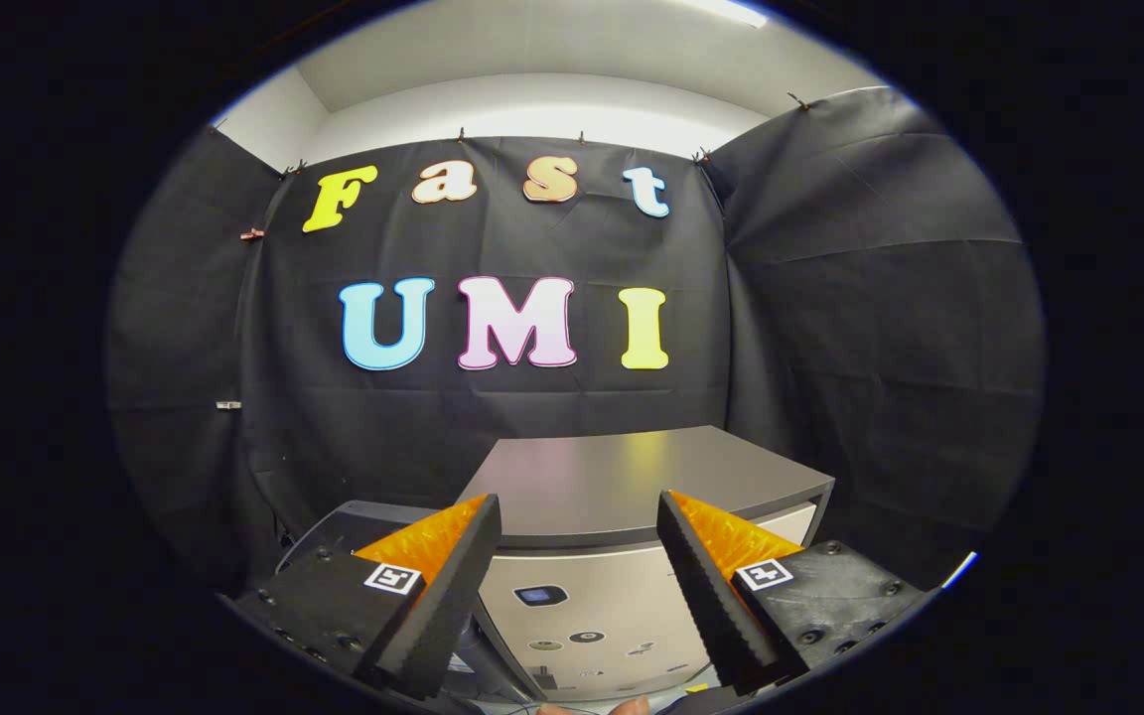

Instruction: Put the clothes into the washing machine and then close the washing machine lid.

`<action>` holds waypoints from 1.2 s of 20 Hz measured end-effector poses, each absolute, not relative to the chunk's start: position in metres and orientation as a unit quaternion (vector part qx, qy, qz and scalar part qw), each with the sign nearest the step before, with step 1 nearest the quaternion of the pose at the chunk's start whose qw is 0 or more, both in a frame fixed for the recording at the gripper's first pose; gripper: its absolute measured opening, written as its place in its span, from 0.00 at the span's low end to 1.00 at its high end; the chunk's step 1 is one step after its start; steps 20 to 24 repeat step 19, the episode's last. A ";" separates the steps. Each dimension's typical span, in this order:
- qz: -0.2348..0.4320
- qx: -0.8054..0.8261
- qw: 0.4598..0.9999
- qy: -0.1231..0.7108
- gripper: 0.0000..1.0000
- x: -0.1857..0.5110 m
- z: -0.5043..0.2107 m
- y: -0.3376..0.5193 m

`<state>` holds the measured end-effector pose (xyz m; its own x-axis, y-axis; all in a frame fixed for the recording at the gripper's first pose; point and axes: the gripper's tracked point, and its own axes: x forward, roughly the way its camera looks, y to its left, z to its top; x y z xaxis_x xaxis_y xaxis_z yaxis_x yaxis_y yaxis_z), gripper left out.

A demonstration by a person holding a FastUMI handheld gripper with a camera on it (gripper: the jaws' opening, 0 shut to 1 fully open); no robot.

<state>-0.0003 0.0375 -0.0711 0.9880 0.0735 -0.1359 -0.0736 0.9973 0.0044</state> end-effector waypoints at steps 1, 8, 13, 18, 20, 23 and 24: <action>0.037 0.000 0.997 0.068 0.99 0.000 -0.071 0.038; 0.039 -0.002 0.997 0.070 0.99 -0.001 -0.072 0.040; 0.040 -0.003 0.997 0.069 0.99 -0.001 -0.071 0.039; 0.040 -0.004 0.997 0.070 0.99 -0.001 -0.070 0.040; 0.041 -0.004 0.997 0.070 0.99 0.000 -0.070 0.041; 0.041 -0.004 0.997 0.070 0.99 0.000 -0.070 0.041; 0.041 -0.004 0.997 0.070 0.99 0.000 -0.070 0.041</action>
